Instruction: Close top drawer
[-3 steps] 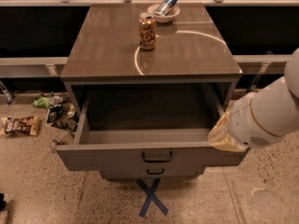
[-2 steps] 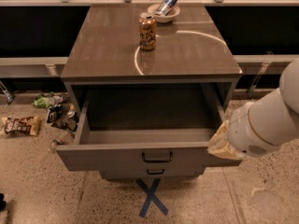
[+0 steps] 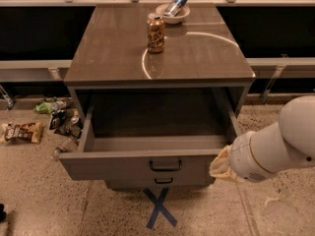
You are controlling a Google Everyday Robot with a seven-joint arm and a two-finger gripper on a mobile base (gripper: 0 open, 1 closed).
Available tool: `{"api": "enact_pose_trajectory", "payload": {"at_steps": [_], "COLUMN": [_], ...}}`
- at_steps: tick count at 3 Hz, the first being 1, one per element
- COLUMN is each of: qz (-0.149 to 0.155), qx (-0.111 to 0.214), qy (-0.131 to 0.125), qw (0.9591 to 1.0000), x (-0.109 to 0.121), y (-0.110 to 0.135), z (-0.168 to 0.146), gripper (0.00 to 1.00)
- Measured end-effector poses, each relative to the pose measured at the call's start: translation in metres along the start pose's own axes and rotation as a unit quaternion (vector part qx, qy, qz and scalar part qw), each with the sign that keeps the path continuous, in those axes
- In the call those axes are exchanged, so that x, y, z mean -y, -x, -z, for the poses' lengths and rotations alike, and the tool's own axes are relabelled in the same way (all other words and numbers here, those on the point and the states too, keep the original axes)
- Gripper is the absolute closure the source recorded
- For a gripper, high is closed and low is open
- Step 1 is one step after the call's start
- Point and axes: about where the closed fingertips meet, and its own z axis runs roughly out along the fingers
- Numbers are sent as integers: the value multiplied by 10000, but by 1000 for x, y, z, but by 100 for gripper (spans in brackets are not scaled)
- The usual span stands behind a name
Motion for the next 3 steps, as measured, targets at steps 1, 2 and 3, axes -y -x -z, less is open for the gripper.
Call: {"api": "enact_pose_trajectory", "payload": {"at_steps": [1,2,3], "qz": [221,516,714], "qx": [89,95,124], "qy": [-133,-549,-1022], "qw": [9996,9971,9921], "x": [0,11,26], "y": [-10,-21,-22], "z": [-23,-42,-58], "gripper": [100,100,100]}}
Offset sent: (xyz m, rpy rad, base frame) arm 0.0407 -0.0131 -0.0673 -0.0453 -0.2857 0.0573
